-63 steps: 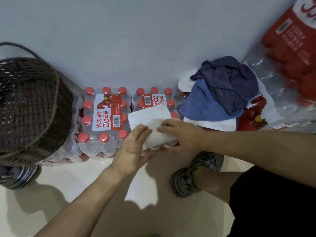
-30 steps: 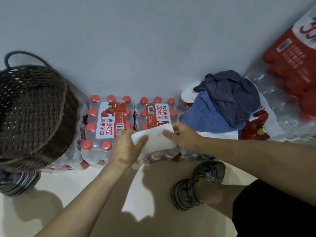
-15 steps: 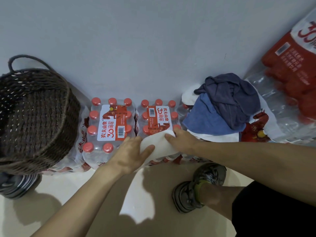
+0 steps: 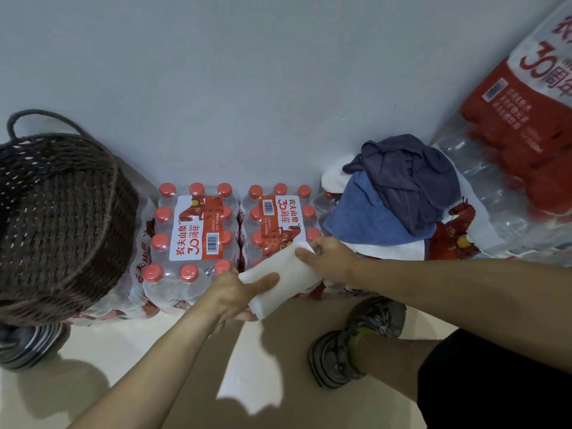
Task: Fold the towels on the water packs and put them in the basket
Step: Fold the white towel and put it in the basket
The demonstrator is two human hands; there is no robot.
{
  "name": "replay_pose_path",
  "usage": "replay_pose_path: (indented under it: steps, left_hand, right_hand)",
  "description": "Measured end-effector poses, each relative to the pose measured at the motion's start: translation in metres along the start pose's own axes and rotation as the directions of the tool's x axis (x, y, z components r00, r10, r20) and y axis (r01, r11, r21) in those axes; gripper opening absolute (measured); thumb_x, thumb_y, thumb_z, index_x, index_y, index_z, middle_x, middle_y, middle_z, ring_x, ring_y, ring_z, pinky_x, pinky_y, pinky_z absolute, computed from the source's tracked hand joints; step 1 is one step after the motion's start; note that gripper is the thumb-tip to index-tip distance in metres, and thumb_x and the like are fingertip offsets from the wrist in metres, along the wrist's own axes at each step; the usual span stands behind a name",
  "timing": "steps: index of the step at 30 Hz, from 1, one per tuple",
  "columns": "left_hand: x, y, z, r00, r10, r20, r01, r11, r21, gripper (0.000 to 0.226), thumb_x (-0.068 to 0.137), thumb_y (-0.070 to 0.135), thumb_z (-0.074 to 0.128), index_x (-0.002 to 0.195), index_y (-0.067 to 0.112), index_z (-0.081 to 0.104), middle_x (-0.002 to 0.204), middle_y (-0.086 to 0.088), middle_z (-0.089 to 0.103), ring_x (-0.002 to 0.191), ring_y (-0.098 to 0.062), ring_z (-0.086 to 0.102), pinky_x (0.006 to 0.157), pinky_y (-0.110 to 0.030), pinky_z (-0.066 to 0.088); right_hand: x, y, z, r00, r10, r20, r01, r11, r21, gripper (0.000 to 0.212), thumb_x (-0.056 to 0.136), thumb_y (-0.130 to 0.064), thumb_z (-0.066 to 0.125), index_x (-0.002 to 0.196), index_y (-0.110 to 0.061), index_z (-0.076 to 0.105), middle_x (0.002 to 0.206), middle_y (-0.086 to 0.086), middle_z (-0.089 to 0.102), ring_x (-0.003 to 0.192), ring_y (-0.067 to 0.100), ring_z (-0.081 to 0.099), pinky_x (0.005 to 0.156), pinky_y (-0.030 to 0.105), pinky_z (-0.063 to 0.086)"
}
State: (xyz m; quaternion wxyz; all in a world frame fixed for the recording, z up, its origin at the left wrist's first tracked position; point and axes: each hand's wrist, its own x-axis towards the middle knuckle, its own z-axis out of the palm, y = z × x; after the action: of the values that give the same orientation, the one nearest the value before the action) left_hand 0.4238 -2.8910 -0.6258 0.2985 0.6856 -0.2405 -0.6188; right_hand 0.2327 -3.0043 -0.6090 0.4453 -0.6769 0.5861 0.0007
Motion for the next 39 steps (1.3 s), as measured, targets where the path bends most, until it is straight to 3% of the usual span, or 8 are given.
replay_pose_path:
  steps: [3,7,11,17,24,29,35,39]
  left_hand:
    - [-0.003,-0.008,-0.005,0.982,-0.072,0.174,0.076,0.997,-0.017,0.062,0.071,0.047,0.083,0.113,0.006,0.063,0.096,-0.016,0.075,0.088,-0.03,0.074,0.078,-0.043,0.061]
    - [-0.008,-0.019,-0.007,0.935,-0.073,0.347,0.091,0.995,-0.035,0.078,0.058,0.055,0.084,0.117,0.01,0.063,0.107,-0.012,0.074,0.108,-0.033,0.067,0.098,-0.047,0.052]
    - [-0.019,-0.005,-0.009,0.896,0.091,0.434,-0.275,0.882,0.383,0.063,0.061,0.063,0.081,0.116,0.039,0.061,0.105,0.017,0.071,0.098,-0.003,0.067,0.095,-0.036,0.054]
    - [-0.045,0.032,0.017,0.671,0.562,0.484,-0.602,0.794,-0.086,0.073,0.075,0.019,0.083,0.136,0.033,0.047,0.124,-0.001,0.062,0.117,-0.023,0.06,0.091,-0.034,0.054]
    - [-0.047,0.021,0.011,0.733,0.52,0.439,-0.576,0.817,-0.006,0.049,0.072,0.029,0.084,0.117,0.031,0.066,0.112,0.0,0.071,0.103,-0.016,0.068,0.081,-0.026,0.055]
    - [-0.051,0.026,0.013,0.722,0.544,0.427,-0.644,0.754,0.131,0.067,0.07,0.039,0.084,0.129,0.041,0.052,0.117,0.012,0.066,0.106,-0.008,0.064,0.08,-0.028,0.055]
    - [-0.062,0.036,0.018,0.66,0.561,0.5,-0.696,0.707,0.127,0.059,0.076,0.038,0.08,0.123,0.056,0.048,0.117,0.024,0.06,0.108,0.003,0.058,0.076,-0.013,0.052]
    - [-0.065,0.038,0.015,0.666,0.511,0.544,-0.634,0.772,0.051,0.052,0.079,0.035,0.079,0.12,0.053,0.052,0.12,0.014,0.064,0.111,-0.007,0.062,0.083,-0.026,0.056]
  right_hand:
    - [-0.008,-0.001,-0.006,0.999,0.046,0.007,-0.046,0.975,0.218,0.02,0.084,-0.043,0.073,0.088,-0.028,0.06,0.099,-0.003,0.062,0.083,0.017,0.064,0.046,0.023,0.053]
    - [-0.017,-0.011,-0.02,0.997,-0.07,0.031,0.058,0.954,0.294,0.033,0.071,-0.036,0.086,0.091,-0.015,0.07,0.1,0.003,0.07,0.088,0.019,0.07,0.065,0.032,0.062]
    - [-0.035,-0.038,-0.034,0.949,-0.272,0.158,0.249,0.957,0.148,0.032,0.065,-0.037,0.09,0.087,-0.019,0.074,0.072,-0.011,0.07,0.072,0.006,0.069,0.065,0.025,0.057]
    - [-0.069,-0.072,-0.036,0.785,-0.521,0.335,0.578,0.811,-0.094,0.031,0.068,-0.041,0.086,0.096,-0.034,0.074,0.089,-0.013,0.071,0.083,0.007,0.067,0.073,0.033,0.059]
    - [-0.08,-0.079,-0.066,0.725,-0.562,0.398,0.607,0.794,0.017,0.025,0.07,-0.025,0.088,0.093,-0.023,0.078,0.088,-0.01,0.074,0.08,0.006,0.069,0.069,0.017,0.051]
    - [-0.084,-0.087,-0.07,0.706,-0.543,0.455,0.654,0.745,-0.126,0.025,0.075,-0.033,0.083,0.099,-0.024,0.078,0.086,-0.018,0.071,0.08,0.002,0.066,0.068,0.014,0.048]
    - [-0.084,-0.084,-0.059,0.775,-0.522,0.356,0.632,0.653,-0.417,0.031,0.084,-0.06,0.064,0.09,-0.03,0.06,0.076,-0.011,0.059,0.07,0.004,0.055,0.058,0.02,0.037]
    - [-0.083,-0.076,-0.048,0.838,-0.485,0.249,0.545,0.727,-0.417,0.035,0.085,-0.068,0.053,0.093,-0.034,0.049,0.084,-0.012,0.057,0.076,0.002,0.054,0.059,0.023,0.037]
